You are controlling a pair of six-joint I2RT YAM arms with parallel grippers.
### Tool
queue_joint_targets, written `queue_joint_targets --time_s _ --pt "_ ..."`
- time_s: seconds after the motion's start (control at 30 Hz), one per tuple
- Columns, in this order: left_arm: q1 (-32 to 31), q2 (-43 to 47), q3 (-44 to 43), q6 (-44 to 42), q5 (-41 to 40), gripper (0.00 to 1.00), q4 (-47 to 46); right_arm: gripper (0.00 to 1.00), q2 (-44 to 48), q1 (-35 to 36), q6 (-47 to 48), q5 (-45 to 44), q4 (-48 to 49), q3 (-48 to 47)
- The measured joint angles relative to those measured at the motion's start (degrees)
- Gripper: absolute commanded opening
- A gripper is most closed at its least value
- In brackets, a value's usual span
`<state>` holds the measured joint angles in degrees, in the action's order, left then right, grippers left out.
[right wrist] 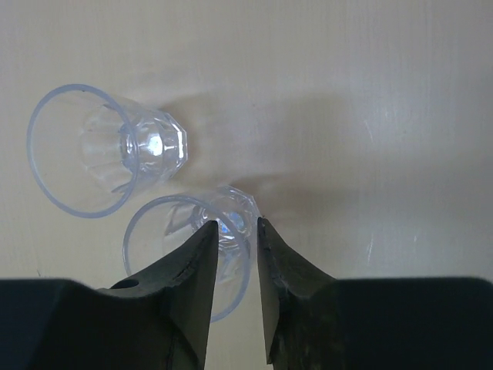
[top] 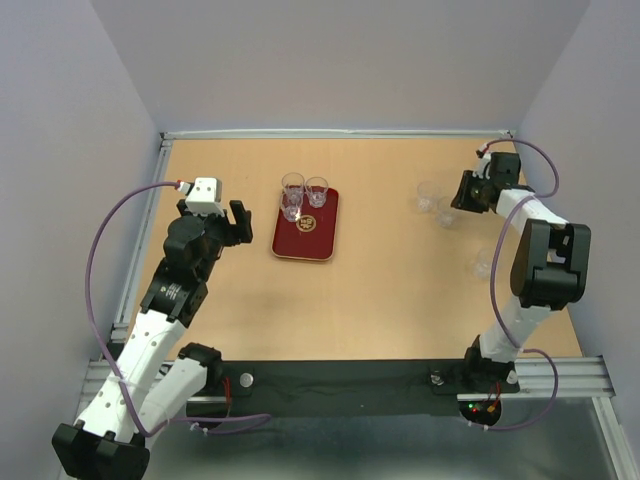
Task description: Place the glasses into the tray
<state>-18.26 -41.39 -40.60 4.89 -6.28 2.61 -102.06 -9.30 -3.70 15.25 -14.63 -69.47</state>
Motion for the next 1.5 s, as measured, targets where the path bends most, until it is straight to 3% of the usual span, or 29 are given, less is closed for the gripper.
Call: queue_joint_targets --time_s 0.1,0.23,0.4,0.73,1.07,1.3,1.5 --pt "0.00 0.02 0.00 0.00 0.00 0.84 0.00 0.09 -0.57 0.00 0.09 -0.11 -0.50 0.00" --pt "0.00 0.07 0.00 0.00 0.00 0.84 0.00 0.01 -0.57 0.00 0.76 -0.13 -0.83 0.00" --pt "0.00 0.37 0.00 0.00 0.00 0.84 0.00 0.00 1.51 0.00 4.76 3.06 -2.10 0.90" --pt "0.00 0.39 0.00 0.00 0.00 0.84 0.00 0.01 11.67 1.84 17.68 21.42 -4.81 3.78" --pt "0.00 0.42 0.52 -0.11 -1.03 0.84 0.11 0.01 6.95 20.55 21.92 22.91 -6.99 -0.48" --pt "0.00 0.42 0.52 -0.22 -1.92 0.84 0.07 0.01 -1.64 32.13 19.91 17.07 -7.19 -10.29" --pt "0.00 0.37 0.52 -0.42 -2.60 0.84 0.07 0.01 -9.22 37.90 17.33 10.80 -7.41 -18.43"
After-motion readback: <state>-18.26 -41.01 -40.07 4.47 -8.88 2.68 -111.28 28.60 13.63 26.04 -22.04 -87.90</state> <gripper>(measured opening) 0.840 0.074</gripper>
